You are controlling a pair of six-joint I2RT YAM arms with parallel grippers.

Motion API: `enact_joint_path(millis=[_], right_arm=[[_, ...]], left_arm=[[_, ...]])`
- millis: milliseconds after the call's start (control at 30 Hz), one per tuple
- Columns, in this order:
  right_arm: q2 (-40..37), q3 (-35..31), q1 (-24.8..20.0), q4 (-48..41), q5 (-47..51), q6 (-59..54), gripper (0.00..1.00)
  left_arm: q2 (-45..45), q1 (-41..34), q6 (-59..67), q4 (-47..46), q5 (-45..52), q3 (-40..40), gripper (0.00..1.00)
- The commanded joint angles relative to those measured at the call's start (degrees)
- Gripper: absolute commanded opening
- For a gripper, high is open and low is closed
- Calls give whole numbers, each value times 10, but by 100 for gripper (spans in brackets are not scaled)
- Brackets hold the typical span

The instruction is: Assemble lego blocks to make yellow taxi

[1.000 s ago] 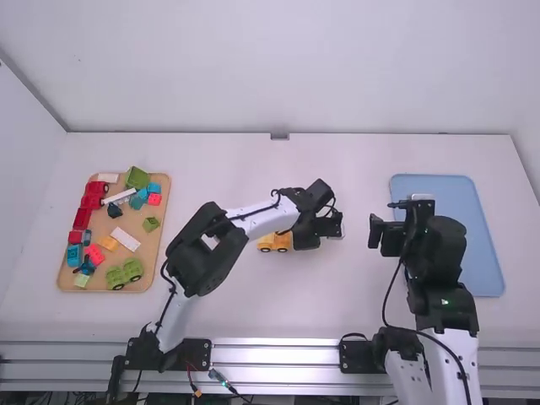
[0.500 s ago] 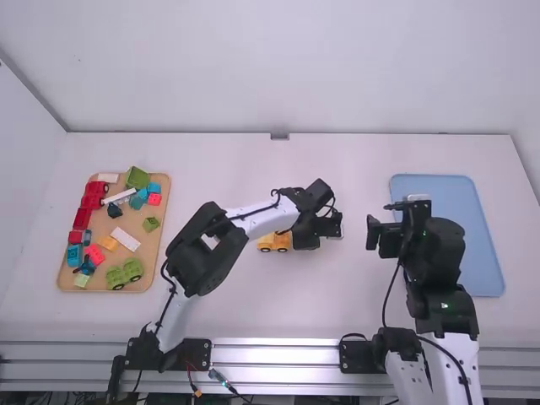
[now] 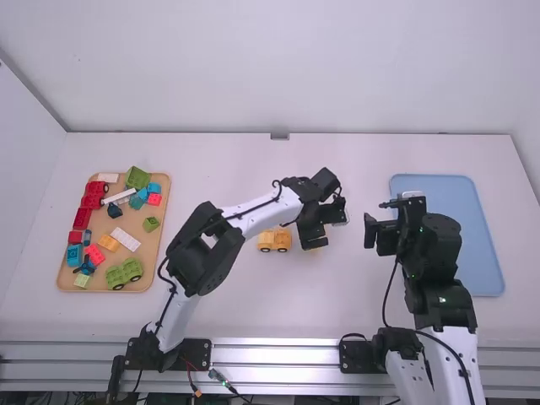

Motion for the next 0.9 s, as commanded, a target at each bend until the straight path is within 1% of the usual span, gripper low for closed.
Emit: enact_joint_path(millis=[0,33,133,200,233,300,333,433,467,533,633,700,733,767,833,867], right_arm=[[26,-3,1,12,3,-5,99],[37,-3,0,19,3,-10,99],[65,-3,-3,35,2,-40,99],[81,-3,-3,44,0,-54,99],[96,-3,-2,56,-5,-66,99],[105,-3,-1,65,-16,-80,99],[119,-3,3,76,-33,-99,100],[145,3,12,87,-57,-137,99],[168,18,21,78,-66,-157,99],[196,40,31,63,-69,-174,99],[240,75,51,28,-70,-207,99],[295,118,78,-18,-70,-253,99],[322,138,93,-39,-70,-282,99],[329,144,97,-45,-70,-291,99],[377,178,126,-85,-70,-343,99],[391,187,135,-97,-69,-360,99]], left_arm=[[3,11,17,-42,5,46,99],[3,16,38,-60,25,59,99],[-2,38,65,-77,55,71,99],[-9,59,66,-75,71,68,99],[-20,84,66,-72,95,59,99],[-28,102,67,-70,117,52,99],[-40,127,83,-71,149,41,99],[-71,169,128,-81,214,10,99],[-96,191,171,-83,255,-19,99],[-125,212,209,-69,295,-57,99],[-172,241,229,-22,327,-123,99],[-231,269,206,61,334,-205,99],[-252,280,180,109,328,-242,99],[-258,283,172,122,325,-251,99],[-293,301,121,195,285,-310,99],[-301,304,108,208,275,-324,99]])
